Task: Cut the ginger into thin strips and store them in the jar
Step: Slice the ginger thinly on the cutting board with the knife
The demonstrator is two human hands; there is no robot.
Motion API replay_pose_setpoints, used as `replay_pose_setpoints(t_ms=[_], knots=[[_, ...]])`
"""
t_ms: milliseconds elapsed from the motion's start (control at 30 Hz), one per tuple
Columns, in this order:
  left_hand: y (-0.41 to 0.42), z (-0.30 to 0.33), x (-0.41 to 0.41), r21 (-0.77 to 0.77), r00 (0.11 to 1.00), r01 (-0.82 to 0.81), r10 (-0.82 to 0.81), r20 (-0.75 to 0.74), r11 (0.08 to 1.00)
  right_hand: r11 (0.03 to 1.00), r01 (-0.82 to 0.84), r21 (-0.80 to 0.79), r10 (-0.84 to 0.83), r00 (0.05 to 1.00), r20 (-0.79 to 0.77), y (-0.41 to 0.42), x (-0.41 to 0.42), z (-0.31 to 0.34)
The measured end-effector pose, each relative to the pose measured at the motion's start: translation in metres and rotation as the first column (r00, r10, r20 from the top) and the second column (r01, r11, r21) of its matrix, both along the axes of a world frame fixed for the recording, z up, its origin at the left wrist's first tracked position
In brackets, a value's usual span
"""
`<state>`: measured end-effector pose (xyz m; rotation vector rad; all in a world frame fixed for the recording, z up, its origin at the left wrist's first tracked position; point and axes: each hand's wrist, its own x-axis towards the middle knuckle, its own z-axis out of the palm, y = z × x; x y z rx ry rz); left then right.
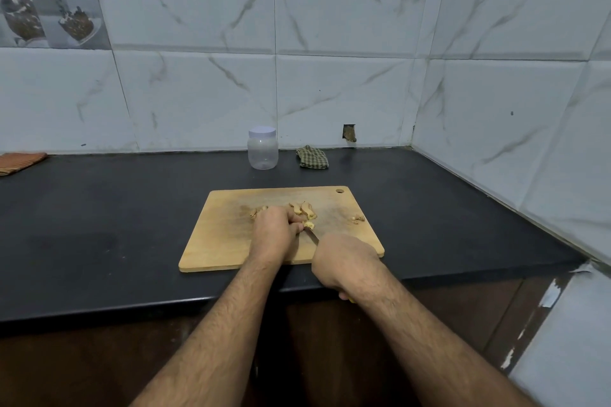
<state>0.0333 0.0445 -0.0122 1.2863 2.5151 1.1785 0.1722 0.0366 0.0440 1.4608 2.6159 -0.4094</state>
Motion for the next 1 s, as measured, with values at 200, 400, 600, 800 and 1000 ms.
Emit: replay_pose_setpoints(t_ms=[200,400,600,800,1000], knots=[[-0.001,0.001,0.001,0.005,1.000,0.002,-0.002,-0.016,1.000,1.000,0.014,0.010,-0.013,0.998,-0.065,0.000,0.005,-0.010],[-0.002,-0.001,0.000,0.001,0.999,-0.014,0.014,-0.036,1.000,0.952,0.018,-0.307,-0.100,0.962,-0.254,0.016,0.005,-0.015],[-0.001,-0.001,0.000,0.005,0.999,-0.018,0.018,-0.043,1.000,0.920,-0.052,-0.388,-0.095,0.932,-0.351,0.020,0.011,-0.013],[-0.003,0.002,0.002,0.050,0.997,-0.013,0.017,-0.070,0.999,0.966,-0.041,-0.255,-0.066,0.916,-0.396,0.024,0.019,-0.008],[0.001,0.005,0.004,-0.030,0.986,0.076,-0.080,-0.148,0.997,0.958,-0.011,-0.285,-0.089,0.938,-0.335,0.035,0.023,-0.005]])
